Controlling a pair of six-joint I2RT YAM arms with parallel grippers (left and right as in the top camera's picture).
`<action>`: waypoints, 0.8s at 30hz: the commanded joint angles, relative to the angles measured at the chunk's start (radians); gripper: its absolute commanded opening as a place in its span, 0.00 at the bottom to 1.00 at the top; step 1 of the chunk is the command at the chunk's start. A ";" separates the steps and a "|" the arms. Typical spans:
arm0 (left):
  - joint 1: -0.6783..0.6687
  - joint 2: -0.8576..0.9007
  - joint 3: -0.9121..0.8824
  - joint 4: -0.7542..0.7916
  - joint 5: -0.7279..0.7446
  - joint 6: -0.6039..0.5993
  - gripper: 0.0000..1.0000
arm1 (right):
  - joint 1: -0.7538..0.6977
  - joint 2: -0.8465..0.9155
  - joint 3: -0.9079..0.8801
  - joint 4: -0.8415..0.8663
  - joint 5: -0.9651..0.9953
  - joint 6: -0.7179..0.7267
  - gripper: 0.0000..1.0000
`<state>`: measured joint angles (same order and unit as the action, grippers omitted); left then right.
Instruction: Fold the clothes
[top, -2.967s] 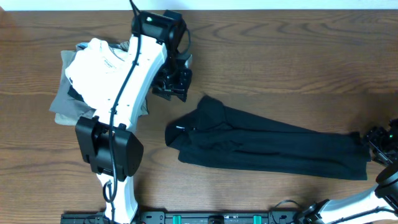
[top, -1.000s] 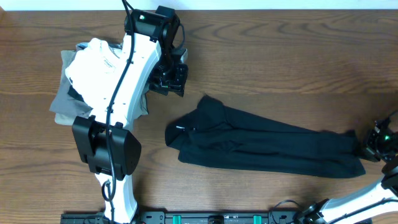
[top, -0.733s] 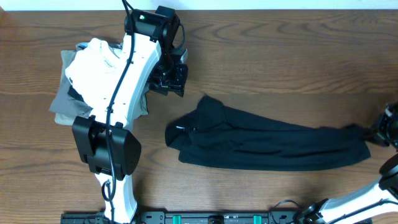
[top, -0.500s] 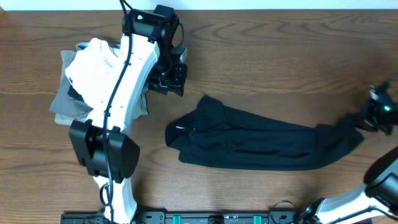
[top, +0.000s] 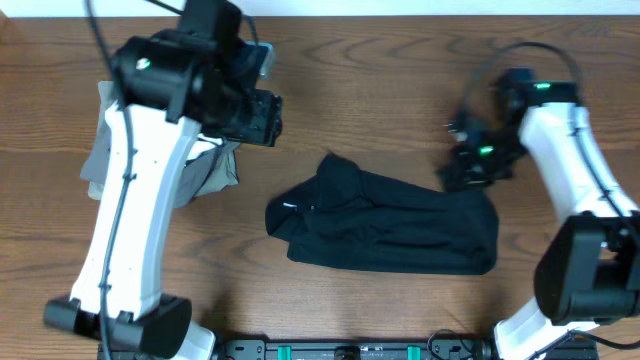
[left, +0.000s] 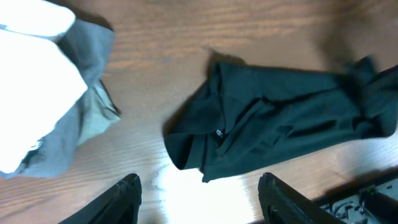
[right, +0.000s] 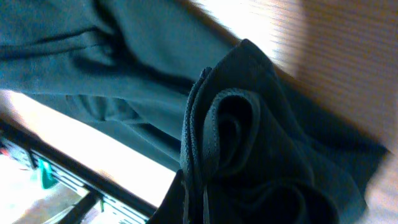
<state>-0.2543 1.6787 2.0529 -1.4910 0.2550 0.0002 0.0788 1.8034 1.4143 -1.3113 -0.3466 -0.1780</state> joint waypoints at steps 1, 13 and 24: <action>0.020 -0.043 0.016 0.002 -0.006 0.003 0.64 | 0.126 -0.018 -0.053 0.029 0.052 0.103 0.01; 0.029 -0.070 0.016 0.006 -0.006 0.003 0.69 | 0.287 -0.054 -0.099 0.087 0.063 0.025 0.34; 0.029 -0.056 -0.059 -0.041 -0.017 -0.010 0.76 | -0.063 -0.048 -0.117 0.138 0.059 0.152 0.68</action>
<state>-0.2298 1.6146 2.0350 -1.5211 0.2543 -0.0006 0.0738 1.7523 1.3140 -1.1645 -0.2878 -0.0551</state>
